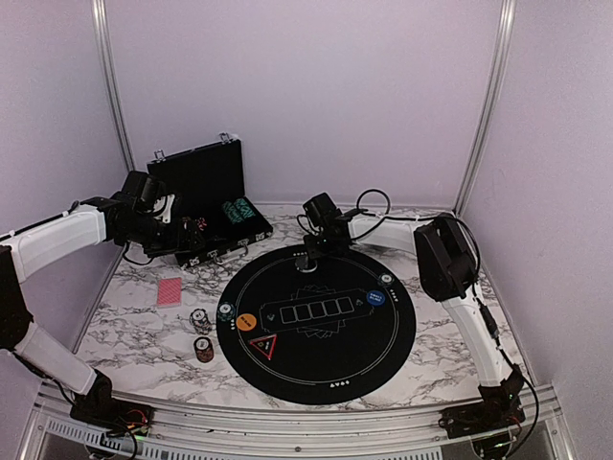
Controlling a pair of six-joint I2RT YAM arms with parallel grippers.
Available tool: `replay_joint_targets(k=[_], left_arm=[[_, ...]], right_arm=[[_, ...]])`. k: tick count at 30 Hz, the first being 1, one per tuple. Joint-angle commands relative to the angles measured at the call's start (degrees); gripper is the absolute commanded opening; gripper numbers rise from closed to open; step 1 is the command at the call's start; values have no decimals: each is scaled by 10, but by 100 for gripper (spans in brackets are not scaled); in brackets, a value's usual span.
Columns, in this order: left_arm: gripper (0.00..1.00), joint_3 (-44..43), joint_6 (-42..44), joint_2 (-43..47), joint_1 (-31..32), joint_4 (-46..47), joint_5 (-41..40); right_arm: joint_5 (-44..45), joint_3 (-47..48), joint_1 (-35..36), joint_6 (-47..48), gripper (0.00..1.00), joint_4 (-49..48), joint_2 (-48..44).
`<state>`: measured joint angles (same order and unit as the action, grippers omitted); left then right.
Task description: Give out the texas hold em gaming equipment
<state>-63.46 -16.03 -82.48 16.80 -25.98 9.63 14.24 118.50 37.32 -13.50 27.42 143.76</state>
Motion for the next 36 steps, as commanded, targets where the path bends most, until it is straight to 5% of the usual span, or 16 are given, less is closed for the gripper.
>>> replay_joint_targets(k=[1, 19, 36], left_arm=[[93, 7, 7, -3, -4, 8, 4], [93, 7, 7, -3, -4, 8, 7], [93, 6, 7, -3, -4, 8, 7]], right_arm=[[6, -11, -10, -3, 29, 49, -13], [-2, 1, -10, -1, 35, 59, -13], [-18, 49, -11, -2, 58, 85, -10]])
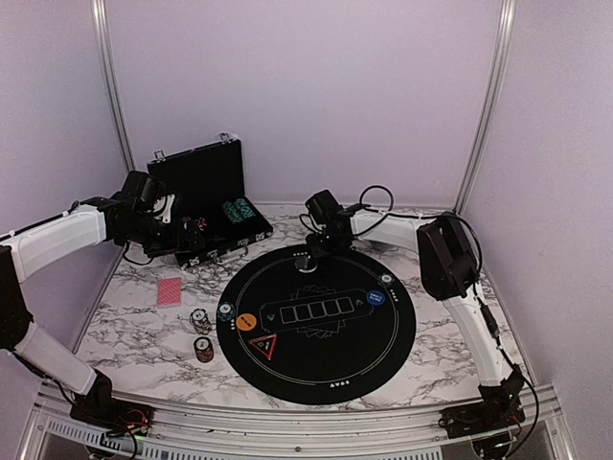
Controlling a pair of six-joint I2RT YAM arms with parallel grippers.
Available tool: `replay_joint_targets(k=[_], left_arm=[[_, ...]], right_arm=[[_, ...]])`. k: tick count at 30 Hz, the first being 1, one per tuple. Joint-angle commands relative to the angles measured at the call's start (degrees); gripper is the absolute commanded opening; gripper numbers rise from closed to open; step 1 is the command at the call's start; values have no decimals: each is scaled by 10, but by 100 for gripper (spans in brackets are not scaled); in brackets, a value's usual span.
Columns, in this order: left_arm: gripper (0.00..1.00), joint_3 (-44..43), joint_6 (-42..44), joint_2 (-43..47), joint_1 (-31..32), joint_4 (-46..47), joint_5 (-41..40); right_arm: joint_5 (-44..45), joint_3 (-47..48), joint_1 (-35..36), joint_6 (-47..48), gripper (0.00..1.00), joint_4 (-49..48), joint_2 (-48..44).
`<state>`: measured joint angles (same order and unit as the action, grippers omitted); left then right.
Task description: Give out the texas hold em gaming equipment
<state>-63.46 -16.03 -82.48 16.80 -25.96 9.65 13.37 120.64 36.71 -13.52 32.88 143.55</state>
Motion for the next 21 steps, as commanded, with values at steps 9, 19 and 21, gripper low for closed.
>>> replay_joint_targets(k=[9, 19, 21], left_arm=[[93, 7, 7, -2, -4, 8, 5], [93, 9, 3, -6, -4, 8, 4], [93, 10, 0, -4, -4, 7, 5]], right_arm=[[-13, 65, -5, -1, 62, 40, -10], [-9, 75, -4, 2, 62, 48, -27], [-9, 66, -3, 4, 62, 46, -43]])
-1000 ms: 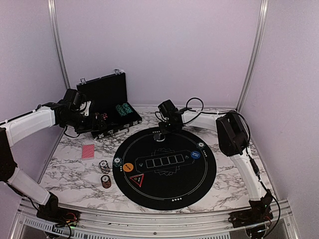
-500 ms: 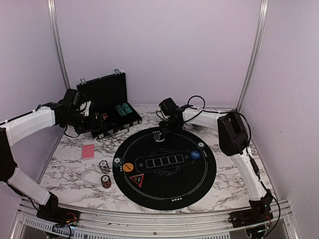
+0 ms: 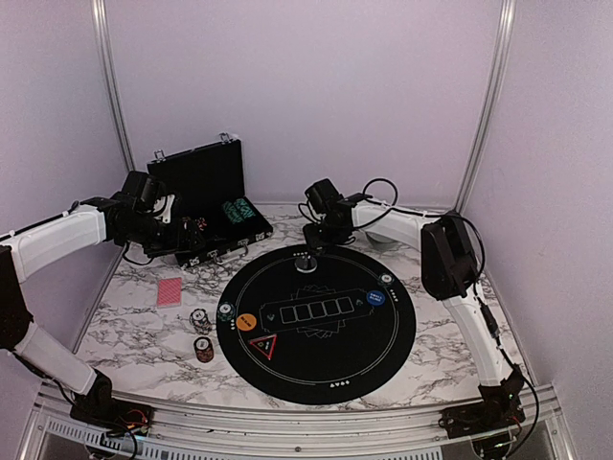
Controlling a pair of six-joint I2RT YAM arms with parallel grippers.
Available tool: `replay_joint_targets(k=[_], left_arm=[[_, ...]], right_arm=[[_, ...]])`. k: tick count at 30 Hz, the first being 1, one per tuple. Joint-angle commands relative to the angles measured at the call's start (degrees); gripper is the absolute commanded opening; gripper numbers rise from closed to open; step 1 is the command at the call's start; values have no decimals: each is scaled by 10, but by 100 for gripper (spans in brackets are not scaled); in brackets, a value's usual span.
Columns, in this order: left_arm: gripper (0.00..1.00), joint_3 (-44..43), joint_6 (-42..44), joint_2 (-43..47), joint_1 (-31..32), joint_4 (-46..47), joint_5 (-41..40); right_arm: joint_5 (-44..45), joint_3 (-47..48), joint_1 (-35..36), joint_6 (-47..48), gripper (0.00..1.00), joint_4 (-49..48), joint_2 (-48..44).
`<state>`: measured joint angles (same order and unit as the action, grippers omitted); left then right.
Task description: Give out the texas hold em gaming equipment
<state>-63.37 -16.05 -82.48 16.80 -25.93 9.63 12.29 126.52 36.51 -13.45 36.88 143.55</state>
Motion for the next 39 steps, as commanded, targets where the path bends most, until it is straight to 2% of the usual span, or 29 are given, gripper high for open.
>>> replay_joint_targets(k=[1, 11, 20, 24, 31, 39], left_arm=[[93, 10, -4, -1, -4, 6, 6], [93, 49, -26, 38, 16, -44, -21], [92, 77, -73, 72, 97, -117, -92], [89, 85, -93, 71, 131, -140, -130], [83, 93, -120, 58, 170, -157, -136], [81, 95, -141, 29, 197, -166, -141]], right_arm=[[2, -2, -1, 5, 62, 2, -57], [5, -135, 24, 21, 63, -49, -189], [13, -250, 58, 23, 65, -94, -287], [11, -280, 64, 24, 65, -102, -315], [9, -320, 67, 23, 65, -116, -350], [7, -343, 67, 25, 66, -124, -363]])
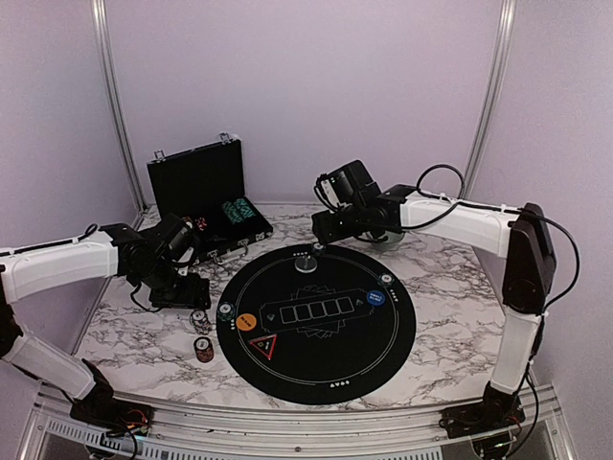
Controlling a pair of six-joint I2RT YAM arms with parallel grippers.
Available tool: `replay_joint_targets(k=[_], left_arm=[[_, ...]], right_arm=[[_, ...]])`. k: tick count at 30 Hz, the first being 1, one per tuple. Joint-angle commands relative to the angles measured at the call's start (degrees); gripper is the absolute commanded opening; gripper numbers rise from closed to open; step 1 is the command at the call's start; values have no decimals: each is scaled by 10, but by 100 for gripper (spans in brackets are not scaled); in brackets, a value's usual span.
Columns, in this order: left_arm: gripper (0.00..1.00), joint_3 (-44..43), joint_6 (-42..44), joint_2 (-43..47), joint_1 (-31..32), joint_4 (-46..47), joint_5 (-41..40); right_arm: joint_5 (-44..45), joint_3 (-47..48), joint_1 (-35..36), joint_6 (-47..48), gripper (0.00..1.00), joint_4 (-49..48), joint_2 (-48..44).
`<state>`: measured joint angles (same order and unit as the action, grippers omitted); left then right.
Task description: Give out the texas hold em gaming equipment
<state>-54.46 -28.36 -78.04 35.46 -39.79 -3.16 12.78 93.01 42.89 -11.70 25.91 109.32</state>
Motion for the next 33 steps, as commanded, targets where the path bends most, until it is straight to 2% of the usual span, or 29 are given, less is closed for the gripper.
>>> replay_joint_targets(k=[1, 23, 33], left_arm=[[81, 6, -21, -18, 13, -28, -12], [82, 15, -67, -76, 36, -33, 11], [78, -8, -69, -111, 36, -34, 13]], right_arm=[[1, -11, 3, 7, 66, -15, -22], [0, -62, 0, 27, 66, -41, -56], [-10, -80, -9, 30, 67, -54, -64]])
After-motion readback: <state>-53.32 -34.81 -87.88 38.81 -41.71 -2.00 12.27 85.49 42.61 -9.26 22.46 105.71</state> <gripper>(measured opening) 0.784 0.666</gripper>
